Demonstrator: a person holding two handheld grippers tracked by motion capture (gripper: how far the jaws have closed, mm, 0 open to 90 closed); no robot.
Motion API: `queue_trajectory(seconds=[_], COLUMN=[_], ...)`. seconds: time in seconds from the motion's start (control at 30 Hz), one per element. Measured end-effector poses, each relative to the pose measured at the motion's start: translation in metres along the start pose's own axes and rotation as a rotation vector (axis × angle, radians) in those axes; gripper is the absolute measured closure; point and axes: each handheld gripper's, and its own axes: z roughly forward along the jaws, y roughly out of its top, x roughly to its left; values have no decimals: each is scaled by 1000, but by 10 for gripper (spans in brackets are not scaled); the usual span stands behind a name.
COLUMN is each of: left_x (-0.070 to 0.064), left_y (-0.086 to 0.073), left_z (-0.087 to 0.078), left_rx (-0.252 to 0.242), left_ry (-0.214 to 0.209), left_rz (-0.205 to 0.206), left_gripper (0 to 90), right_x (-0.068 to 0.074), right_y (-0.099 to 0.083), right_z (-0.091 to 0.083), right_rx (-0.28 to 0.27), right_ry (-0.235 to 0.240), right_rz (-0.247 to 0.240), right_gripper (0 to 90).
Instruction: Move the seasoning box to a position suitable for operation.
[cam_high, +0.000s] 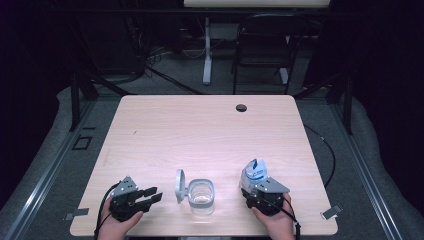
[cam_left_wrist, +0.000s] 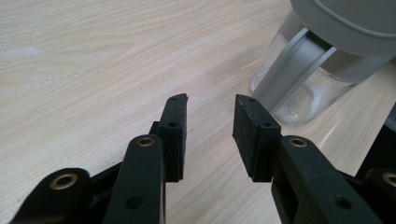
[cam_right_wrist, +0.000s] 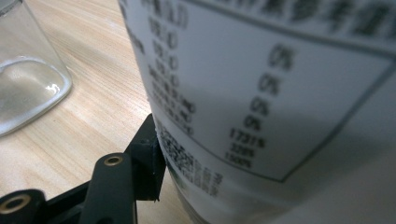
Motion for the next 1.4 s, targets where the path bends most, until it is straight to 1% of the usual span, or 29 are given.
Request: queue_trajectory(seconds=[0.13, 0.17, 0.2, 0.27, 0.37, 0.53, 0.63, 0.73, 0.77, 0.8, 0.83, 0.87, 0.9, 1.0, 1.03, 1.1, 1.13, 1.2, 1.27, 1.3, 1.4], left_x=[1, 1, 1, 1, 1, 2, 2, 2, 2, 3, 3, 3, 3, 3, 3, 3, 3, 3, 4, 4, 5], left_y=[0, 0, 0, 0, 0, 0, 0, 0, 0, 0, 0, 0, 0, 0, 0, 0, 1, 1, 0, 1, 1], left_z=[0, 0, 0, 0, 0, -1, -1, -1, -2, -2, -2, -2, -2, -2, -2, -2, -3, -3, -3, -4, -4], left_rx=[0, 1, 4, 7, 2, 0, 0, 3, 3, 4, 4, 4, 6, 3, 4, -2, -1, -5, -11, -3, -9], left_ry=[1, 1, 4, -2, -1, 3, 4, 5, 6, 4, 5, 5, 4, 2, 6, 6, 1, 3, 7, 12, 12], left_rz=[0, 0, 4, -1, 3, -3, -3, -3, -4, -4, 1, -8, -7, -7, 3, -6, -5, -6, -10, -8, -9], left_gripper=[655, 655, 655, 655, 655, 655, 654, 655, 655, 655, 655, 654, 654, 655, 655, 651, 649, 643, 640, 635, 623], right_x=[0, -1, -1, -2, -1, 1, 2, 2, 2, 2, 2, 2, 2, 3, 3, 3, 3, 4, 4, 4, 5], right_y=[0, 1, 0, -1, 0, 2, 2, 3, 4, 5, 5, 7, 7, 9, 10, 11, 12, 13, 14, 15, 18], right_z=[0, 0, 0, 0, 0, -1, -1, 0, -2, -3, -3, -4, -4, -8, -9, -10, -11, -13, -14, -15, -17], right_rx=[-2, 5, -4, -6, -8, 6, 4, -12, 0, -4, -14, -20, -20, -24, -25, -28, -25, -26, -31, -27, -19], right_ry=[3, 4, 10, 16, 15, 5, 1, 11, 11, 11, 18, 20, 20, 22, 24, 25, 24, 26, 36, 35, 50], right_rz=[2, -3, 2, 7, -2, -46, -51, -43, -53, -54, -44, -44, -44, -55, -55, -58, -66, -73, -70, -76, -81], right_gripper=[432, 432, 433, 435, 437, 444, 445, 447, 447, 447, 447, 447, 447, 447, 447, 447, 447, 447, 447, 447, 447])
